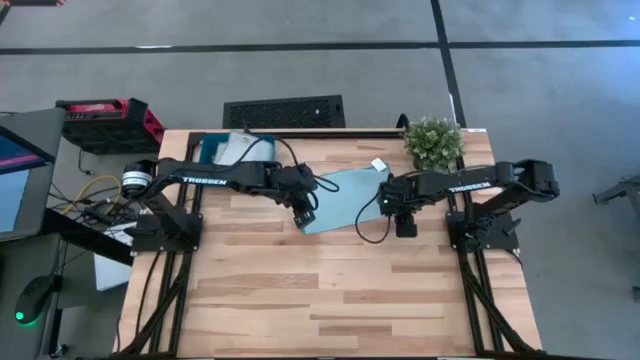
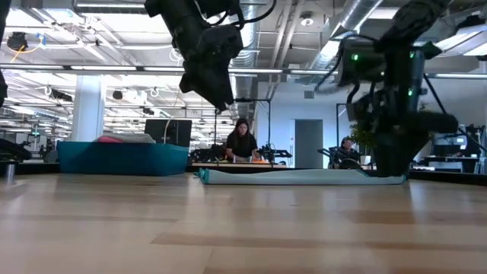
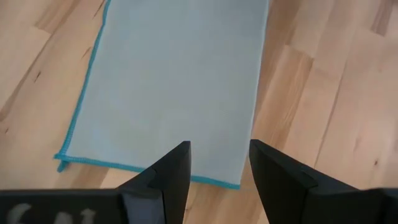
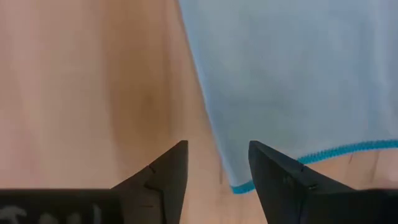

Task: Fold microfiber towels
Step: Fold the blue cloth

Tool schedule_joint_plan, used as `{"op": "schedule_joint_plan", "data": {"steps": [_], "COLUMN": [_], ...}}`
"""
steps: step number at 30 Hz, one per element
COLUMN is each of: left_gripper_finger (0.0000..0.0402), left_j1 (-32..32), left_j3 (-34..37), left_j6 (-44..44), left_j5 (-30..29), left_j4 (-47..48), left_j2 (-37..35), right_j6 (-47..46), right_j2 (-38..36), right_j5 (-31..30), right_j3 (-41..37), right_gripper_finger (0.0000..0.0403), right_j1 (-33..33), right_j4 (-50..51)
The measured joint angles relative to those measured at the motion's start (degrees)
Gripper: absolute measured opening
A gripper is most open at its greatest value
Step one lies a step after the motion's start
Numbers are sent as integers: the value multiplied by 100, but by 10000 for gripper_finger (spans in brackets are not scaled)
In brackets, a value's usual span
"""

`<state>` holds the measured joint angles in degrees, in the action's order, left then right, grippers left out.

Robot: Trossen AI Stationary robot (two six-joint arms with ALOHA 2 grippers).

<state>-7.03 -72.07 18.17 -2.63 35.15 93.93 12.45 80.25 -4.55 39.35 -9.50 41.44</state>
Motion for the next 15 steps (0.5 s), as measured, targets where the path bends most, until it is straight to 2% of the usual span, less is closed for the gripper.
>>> {"op": "schedule_joint_plan", "data": {"steps": [4,10,15], "left_gripper_finger": [156,156,156], "left_j1": [7,7,9], "left_j3": [2,2,2], "left_j6": [76,114,156], "left_j5": [2,2,49], "left_j4": [-8,-10,-8], "left_j2": [-33,-33,-33], "right_j6": [-152,-192,-192], "right_j2": [483,874,817], "right_j5": [-455,-546,-513], "right_j3": [0,72,144], "right_gripper_finger": [192,182,129], "right_j1": [-1,4,11], "right_j4": [-49,39,71]}}
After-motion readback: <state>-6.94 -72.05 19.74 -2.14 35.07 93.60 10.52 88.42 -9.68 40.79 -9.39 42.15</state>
